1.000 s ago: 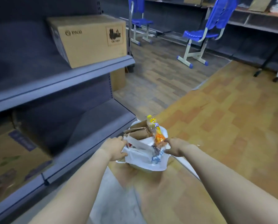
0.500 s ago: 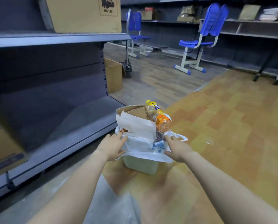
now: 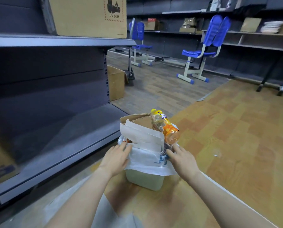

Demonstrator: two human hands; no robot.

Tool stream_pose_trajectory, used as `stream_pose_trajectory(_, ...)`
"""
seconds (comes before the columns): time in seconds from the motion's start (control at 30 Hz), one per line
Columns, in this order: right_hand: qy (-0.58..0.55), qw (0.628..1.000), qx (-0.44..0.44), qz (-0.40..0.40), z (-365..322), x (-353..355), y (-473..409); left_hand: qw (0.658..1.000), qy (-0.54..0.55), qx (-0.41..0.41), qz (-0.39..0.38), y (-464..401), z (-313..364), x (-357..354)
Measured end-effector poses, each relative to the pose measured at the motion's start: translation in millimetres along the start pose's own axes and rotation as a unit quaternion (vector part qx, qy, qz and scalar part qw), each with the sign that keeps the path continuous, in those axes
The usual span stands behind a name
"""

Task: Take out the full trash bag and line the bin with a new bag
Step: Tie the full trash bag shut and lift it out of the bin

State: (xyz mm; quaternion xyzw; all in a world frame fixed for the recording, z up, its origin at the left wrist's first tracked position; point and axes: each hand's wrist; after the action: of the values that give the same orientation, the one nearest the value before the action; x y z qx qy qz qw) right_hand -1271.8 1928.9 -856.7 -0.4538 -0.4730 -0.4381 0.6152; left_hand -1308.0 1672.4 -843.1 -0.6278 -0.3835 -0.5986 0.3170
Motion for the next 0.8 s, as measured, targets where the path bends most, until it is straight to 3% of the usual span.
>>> stream_pose_trajectory(0.13, 0.024, 0.998, 0.029, 0.052, -11.4, -0.2, 3.0, 0.998, 0.034, 0.020, 0.048, -6.0, -0.5, -7.8)
stream_pose_trajectory(0.43, 0.099, 0.985, 0.075, 0.118, -35.0, -2.9, 5.4, 0.997, 0.066, 0.025, 0.043, -4.1, -10.9, -10.4)
stream_pose_trajectory(0.67, 0.106, 0.971, 0.145, 0.158, -55.4, 1.2, 1.1, 0.994, 0.089, 0.056, 0.033, 1.3, -9.3, -3.2)
stream_pose_trajectory(0.8, 0.052, 0.959, 0.192, 0.200, -48.1, 13.0, 2.8, 0.995, 0.074, 0.058, 0.023, 4.2, -11.6, -5.4)
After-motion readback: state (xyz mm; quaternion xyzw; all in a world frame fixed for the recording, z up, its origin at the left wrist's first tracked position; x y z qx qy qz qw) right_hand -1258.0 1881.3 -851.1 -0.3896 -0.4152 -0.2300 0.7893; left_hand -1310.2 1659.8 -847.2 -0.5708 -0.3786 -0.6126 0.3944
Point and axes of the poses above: each hand's wrist, its own y-axis away from the middle knuckle, its own x-axis out of the back of the hand, z = x × y, and after that the axes turned 6 degrees about -z, right-handed
